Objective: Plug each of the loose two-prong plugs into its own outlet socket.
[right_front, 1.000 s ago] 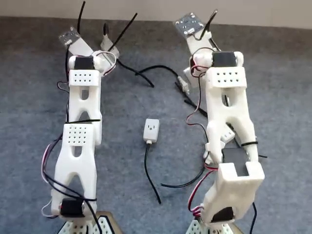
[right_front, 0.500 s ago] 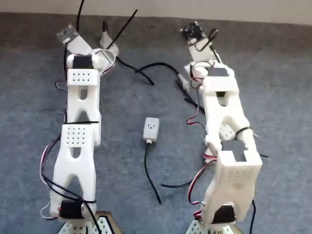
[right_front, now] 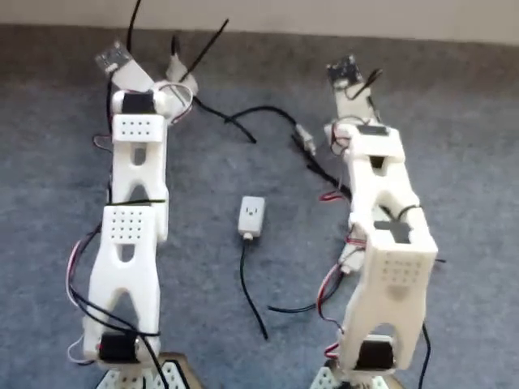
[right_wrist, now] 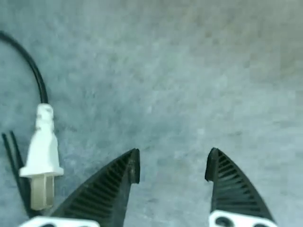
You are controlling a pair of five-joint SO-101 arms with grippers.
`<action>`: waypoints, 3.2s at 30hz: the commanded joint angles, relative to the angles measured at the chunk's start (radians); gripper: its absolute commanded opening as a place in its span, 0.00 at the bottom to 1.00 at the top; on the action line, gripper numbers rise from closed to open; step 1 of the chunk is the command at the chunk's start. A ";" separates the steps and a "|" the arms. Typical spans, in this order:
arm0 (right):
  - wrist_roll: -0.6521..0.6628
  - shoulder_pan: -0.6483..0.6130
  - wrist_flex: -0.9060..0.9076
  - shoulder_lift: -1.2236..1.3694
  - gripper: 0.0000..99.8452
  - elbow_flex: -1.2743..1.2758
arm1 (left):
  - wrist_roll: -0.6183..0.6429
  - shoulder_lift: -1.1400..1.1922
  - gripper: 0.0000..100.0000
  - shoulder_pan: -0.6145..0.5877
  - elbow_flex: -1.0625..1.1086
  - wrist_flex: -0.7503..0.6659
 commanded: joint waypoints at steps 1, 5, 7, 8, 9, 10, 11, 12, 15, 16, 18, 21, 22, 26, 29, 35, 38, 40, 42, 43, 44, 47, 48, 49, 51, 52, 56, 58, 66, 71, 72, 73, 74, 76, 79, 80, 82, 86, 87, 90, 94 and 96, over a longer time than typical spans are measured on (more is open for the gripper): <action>-0.011 0.010 -0.031 0.048 0.23 -0.110 | 0.000 -0.010 0.25 -0.013 -0.031 -0.011; -0.011 -0.016 -0.030 0.120 0.23 -0.203 | 0.000 -0.010 0.25 -0.013 -0.031 -0.012; -0.011 -0.028 -0.028 0.125 0.23 -0.217 | 0.000 -0.010 0.25 -0.013 -0.031 -0.014; -0.011 -0.031 -0.028 0.125 0.23 -0.217 | 0.000 -0.010 0.25 -0.013 -0.031 -0.014; -0.011 -0.035 -0.028 0.125 0.23 -0.217 | 0.000 -0.010 0.25 -0.013 -0.031 -0.015; -0.011 -0.039 -0.021 0.125 0.23 -0.217 | 0.000 -0.010 0.25 -0.013 -0.031 -0.017; -0.011 -0.041 -0.002 0.125 0.23 -0.219 | 0.000 -0.010 0.25 -0.013 -0.031 -0.017; -0.011 -0.048 0.021 0.125 0.23 -0.222 | 0.000 -0.010 0.25 -0.012 -0.031 -0.017; -0.046 -0.054 0.082 0.125 0.23 -0.228 | 0.000 -0.010 0.25 -0.010 -0.031 -0.017; -0.055 -0.053 0.093 0.122 0.23 -0.229 | 0.000 -0.010 0.25 -0.010 -0.031 -0.017; -0.063 -0.051 0.108 0.104 0.23 -0.229 | 0.000 -0.010 0.25 -0.010 -0.031 -0.017; -0.080 -0.053 0.156 0.061 0.23 -0.222 | 0.000 -0.010 0.25 -0.010 -0.031 -0.017; -0.095 -0.050 0.179 0.044 0.23 -0.228 | 0.000 -0.010 0.25 -0.010 -0.031 -0.018; -0.210 0.008 0.262 -0.062 0.23 -0.228 | -0.002 -0.010 0.25 -0.012 -0.031 -0.020; -0.299 0.065 0.346 -0.168 0.23 -0.228 | -0.002 -0.008 0.25 -0.010 -0.031 -0.038; -0.348 0.099 0.533 -0.352 0.23 -0.228 | 0.000 0.028 0.26 0.041 -0.033 -0.175; -0.347 0.119 0.621 -0.415 0.23 -0.228 | 0.000 0.028 0.26 0.090 -0.033 -0.244; -0.348 0.148 0.665 -0.444 0.23 -0.228 | 0.000 0.027 0.26 0.119 -0.035 -0.298; -0.348 0.189 0.690 -0.455 0.23 -0.222 | 0.000 0.028 0.26 0.150 -0.035 -0.365; -0.348 0.214 0.702 -0.456 0.23 -0.220 | 0.000 0.033 0.26 0.166 -0.033 -0.397; -0.348 0.239 0.714 -0.456 0.23 -0.220 | -0.008 0.035 0.26 0.186 -0.033 -0.420; -0.345 0.318 0.742 -0.455 0.23 -0.217 | -0.114 0.036 0.26 0.239 -0.031 -0.453; -0.344 0.343 0.756 -0.453 0.23 -0.217 | -0.146 0.038 0.26 0.255 -0.030 -0.456; -0.344 0.366 0.769 -0.453 0.23 -0.217 | -0.172 0.041 0.26 0.271 -0.021 -0.457; -0.347 0.406 0.797 -0.453 0.23 -0.217 | -0.193 0.064 0.25 0.295 0.005 -0.476; -0.348 0.421 0.812 -0.453 0.23 -0.217 | -0.192 0.076 0.25 0.300 0.021 -0.502; -0.347 0.460 0.888 -0.452 0.23 -0.199 | -0.190 0.093 0.25 0.285 0.065 -0.543; -0.344 0.475 0.903 -0.447 0.23 -0.162 | -0.190 0.093 0.25 0.272 0.088 -0.529; -0.342 0.526 0.894 -0.444 0.23 0.013 | -0.192 0.091 0.25 0.222 0.091 -0.324; -0.341 0.535 0.894 -0.444 0.23 0.035 | -0.196 0.058 0.25 0.223 0.090 -0.157; -0.341 0.535 0.898 -0.444 0.23 0.035 | -0.196 0.041 0.25 0.223 0.091 -0.112; -0.341 0.535 0.901 -0.444 0.23 0.035 | -0.196 0.022 0.25 0.223 0.091 -0.066; -0.341 0.535 0.901 -0.444 0.23 0.035 | -0.198 0.004 0.25 0.222 0.091 -0.020; -0.341 0.536 0.901 -0.444 0.23 0.035 | -0.206 -0.031 0.25 0.211 0.091 0.068; -0.341 0.533 0.901 -0.444 0.23 0.035 | -0.319 -0.085 0.25 0.199 0.091 0.161; -0.341 0.530 0.901 -0.444 0.23 0.035 | -0.362 -0.108 0.25 0.199 0.091 0.184; -0.341 0.527 0.901 -0.444 0.23 0.035 | -0.436 -0.160 0.25 0.202 0.091 0.221; -0.341 0.526 0.894 -0.444 0.23 0.035 | -0.466 -0.262 0.25 0.203 0.091 0.166; -0.341 0.526 0.894 -0.444 0.23 0.035 | -0.466 -0.280 0.25 0.202 0.091 0.117; -0.341 0.526 0.894 -0.444 0.23 0.035 | -0.443 -0.282 0.25 0.200 0.099 -0.061; -0.341 0.526 0.894 -0.441 0.23 0.035 | -0.345 -0.145 0.25 0.202 0.101 -0.313; -0.341 0.526 0.894 -0.421 0.23 0.035 | -0.331 -0.036 0.25 0.200 0.093 -0.417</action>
